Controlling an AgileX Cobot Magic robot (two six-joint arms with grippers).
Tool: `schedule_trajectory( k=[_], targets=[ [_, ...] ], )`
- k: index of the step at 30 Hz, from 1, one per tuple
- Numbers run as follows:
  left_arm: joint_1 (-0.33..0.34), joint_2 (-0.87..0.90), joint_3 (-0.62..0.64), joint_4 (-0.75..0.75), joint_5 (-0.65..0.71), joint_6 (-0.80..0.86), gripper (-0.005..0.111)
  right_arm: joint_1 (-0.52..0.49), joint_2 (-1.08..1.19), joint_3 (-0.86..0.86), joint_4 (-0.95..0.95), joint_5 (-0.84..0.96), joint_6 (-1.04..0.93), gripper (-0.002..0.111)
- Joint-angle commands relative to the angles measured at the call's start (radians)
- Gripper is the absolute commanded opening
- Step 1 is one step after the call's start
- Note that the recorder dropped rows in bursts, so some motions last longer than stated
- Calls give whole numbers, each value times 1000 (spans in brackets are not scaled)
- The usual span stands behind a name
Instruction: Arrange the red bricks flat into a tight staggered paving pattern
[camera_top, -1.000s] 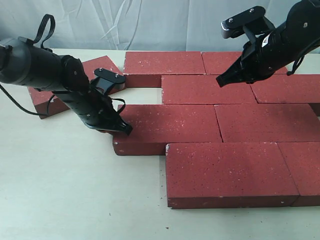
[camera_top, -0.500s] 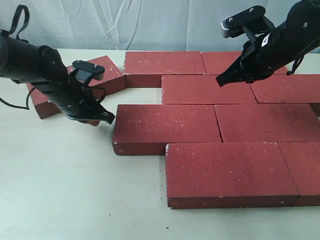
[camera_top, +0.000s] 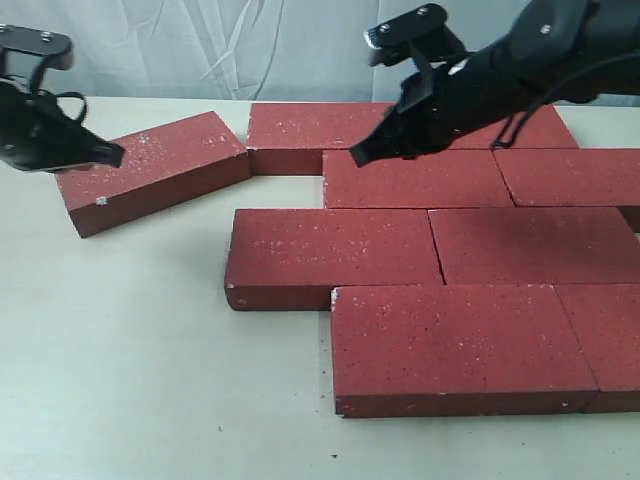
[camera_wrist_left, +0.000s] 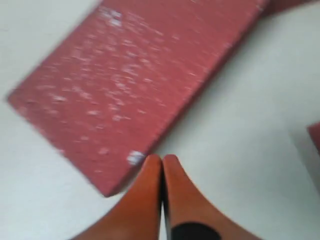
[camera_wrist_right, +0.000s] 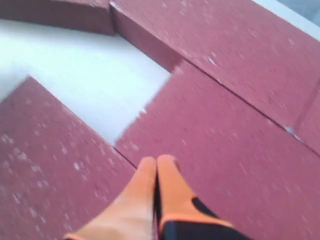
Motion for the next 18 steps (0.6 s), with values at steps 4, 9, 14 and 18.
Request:
schedule_trajectory(
  k=[4,9,14,18],
  targets=[
    [209,16,80,-75,-142,-5,0,115,274,-413,60,196,-22,-1],
    [180,21,67,-132,-214,6,0,226,418,-659,-160,415,41,-1],
    [60,127,-131,-176,-278,-8,0,180,360,-609,-249,485,201,-1],
    [39,373,-566,-185,62,21,0,132,144,-278,-242,255,175,-1]
  ],
)
